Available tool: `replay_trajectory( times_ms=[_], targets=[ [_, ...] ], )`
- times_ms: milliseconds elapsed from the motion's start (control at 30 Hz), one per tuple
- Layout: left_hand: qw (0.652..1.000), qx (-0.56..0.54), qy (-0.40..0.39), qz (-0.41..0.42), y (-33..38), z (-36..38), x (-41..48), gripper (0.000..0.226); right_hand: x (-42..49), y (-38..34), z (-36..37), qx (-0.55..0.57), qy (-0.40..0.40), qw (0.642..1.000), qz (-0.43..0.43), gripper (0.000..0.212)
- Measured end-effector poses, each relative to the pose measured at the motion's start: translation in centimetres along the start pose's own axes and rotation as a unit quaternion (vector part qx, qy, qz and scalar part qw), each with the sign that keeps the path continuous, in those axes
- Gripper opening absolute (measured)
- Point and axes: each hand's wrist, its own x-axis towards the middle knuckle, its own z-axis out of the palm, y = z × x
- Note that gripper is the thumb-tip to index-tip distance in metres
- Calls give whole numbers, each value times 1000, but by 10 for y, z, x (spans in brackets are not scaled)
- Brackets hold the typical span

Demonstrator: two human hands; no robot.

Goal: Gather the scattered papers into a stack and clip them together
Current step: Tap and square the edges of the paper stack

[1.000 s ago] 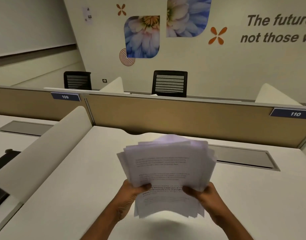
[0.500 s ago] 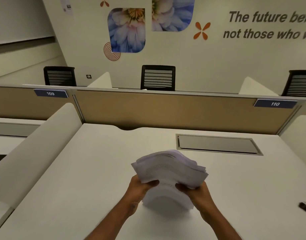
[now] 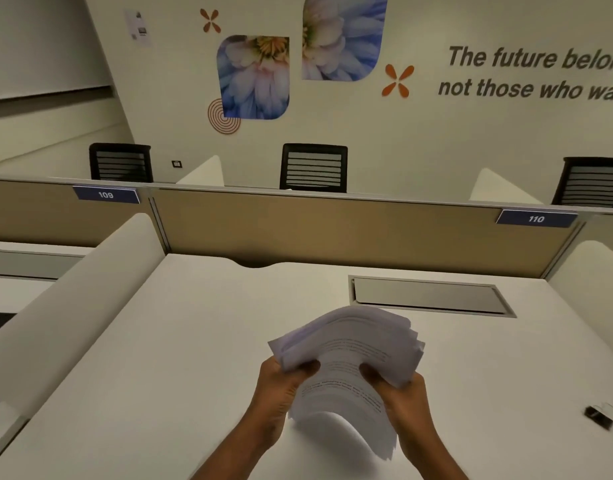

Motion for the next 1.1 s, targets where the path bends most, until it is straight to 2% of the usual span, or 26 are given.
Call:
replay_trajectory(
  times_ms=[200,333,400,467,567,633,767,800,900,967,1033,1100],
  targets=[
    [997,35,61,-17,-19,24,-7,24,2,5,-34,-34,-34,999,16,14],
    [998,38,42,24,-24,39,-18,44,2,9,-46,-24,-51,998,3,13],
    [997,46,53,22,-27,45,-20,45,0,12,-46,-30,-68,997,20,14],
    [995,49,84,11,-26,50,-22,38,1,14,-47,-44,-65,996,35,8],
    [994,38,105,1,-19,52,-21,20,7,10,-54,-50,-44,998,15,9],
    [994,29,103,-12,-17,53,-23,19,9,10,-56,-44,-49,998,15,7],
    [994,40,87,-49,-26,58,-27,43,5,22,-55,-90,-80,992,46,14],
    [993,47,89,-54,-29,59,-26,43,6,27,-56,-106,-80,990,48,15],
    [992,74,78,-67,-32,59,-24,23,9,36,-61,-145,-77,985,56,11],
    [991,99,66,-64,-31,59,-21,28,10,36,-64,-164,-75,982,61,4],
    [992,100,62,-50,-25,59,-17,32,13,31,-68,-188,-80,978,53,16],
    [994,77,55,-48,-16,57,-12,26,17,18,-76,-177,-97,979,43,18]
  ],
)
